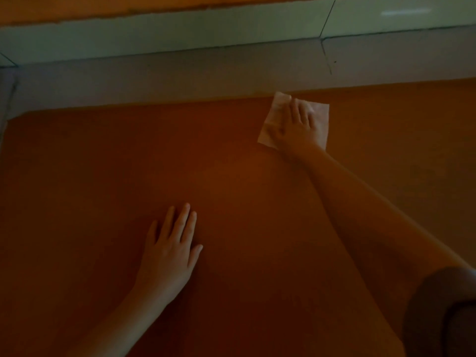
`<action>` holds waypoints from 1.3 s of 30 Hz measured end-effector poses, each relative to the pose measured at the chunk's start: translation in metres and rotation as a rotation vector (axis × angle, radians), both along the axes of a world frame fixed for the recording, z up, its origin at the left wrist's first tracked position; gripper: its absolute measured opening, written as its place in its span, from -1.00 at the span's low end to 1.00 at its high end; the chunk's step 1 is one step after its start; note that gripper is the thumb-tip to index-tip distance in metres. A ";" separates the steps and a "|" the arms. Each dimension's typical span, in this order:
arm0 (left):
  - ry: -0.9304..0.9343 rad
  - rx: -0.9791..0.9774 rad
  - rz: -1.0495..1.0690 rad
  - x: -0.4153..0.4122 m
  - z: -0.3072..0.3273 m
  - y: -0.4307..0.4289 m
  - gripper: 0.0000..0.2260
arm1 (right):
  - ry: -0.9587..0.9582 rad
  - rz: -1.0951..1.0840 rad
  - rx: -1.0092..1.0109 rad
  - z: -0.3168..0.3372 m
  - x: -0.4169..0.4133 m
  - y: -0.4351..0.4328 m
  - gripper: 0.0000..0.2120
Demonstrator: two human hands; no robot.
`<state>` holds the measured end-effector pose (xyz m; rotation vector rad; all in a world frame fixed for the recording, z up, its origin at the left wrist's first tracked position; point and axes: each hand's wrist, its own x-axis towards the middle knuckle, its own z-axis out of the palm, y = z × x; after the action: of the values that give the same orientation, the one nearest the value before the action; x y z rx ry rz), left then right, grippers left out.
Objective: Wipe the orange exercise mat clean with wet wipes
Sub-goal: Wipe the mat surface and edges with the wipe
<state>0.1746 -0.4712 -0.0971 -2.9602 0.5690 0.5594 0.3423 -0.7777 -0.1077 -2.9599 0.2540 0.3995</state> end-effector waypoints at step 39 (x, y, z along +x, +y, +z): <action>0.221 -0.023 0.088 -0.026 0.032 -0.006 -0.43 | 0.104 0.265 0.035 0.006 -0.224 -0.003 -0.30</action>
<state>0.1487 -0.4774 -0.0654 -2.9769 0.4659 0.9031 0.1185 -0.7812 -0.1014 -2.9481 -0.1362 0.5838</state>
